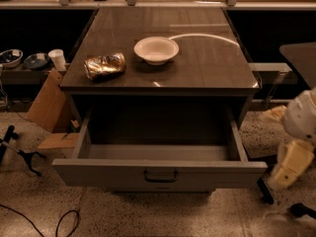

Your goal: Close top drawer

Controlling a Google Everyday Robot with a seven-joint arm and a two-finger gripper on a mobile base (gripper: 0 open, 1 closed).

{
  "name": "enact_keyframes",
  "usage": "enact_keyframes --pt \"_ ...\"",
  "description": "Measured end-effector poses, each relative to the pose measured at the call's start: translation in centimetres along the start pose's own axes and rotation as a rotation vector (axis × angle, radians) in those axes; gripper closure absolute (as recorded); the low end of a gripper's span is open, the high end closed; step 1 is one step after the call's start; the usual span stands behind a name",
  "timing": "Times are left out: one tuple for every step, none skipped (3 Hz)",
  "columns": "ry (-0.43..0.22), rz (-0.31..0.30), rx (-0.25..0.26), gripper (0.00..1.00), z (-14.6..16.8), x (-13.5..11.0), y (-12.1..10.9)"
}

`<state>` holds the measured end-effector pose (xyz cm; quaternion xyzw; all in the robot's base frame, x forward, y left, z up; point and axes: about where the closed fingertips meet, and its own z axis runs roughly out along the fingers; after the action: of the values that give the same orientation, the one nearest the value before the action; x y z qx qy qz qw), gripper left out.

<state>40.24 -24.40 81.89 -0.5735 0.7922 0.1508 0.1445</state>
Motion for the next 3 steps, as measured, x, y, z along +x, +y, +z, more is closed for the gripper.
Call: enact_keyframes --pt "-0.023 0.003 -0.046 0.00 2.27 5.82 3.26" --pt "-0.023 0.003 -0.046 0.00 2.27 5.82 3.26" --pt "-0.020 0.010 -0.045 0.00 2.24 6.20 3.16"
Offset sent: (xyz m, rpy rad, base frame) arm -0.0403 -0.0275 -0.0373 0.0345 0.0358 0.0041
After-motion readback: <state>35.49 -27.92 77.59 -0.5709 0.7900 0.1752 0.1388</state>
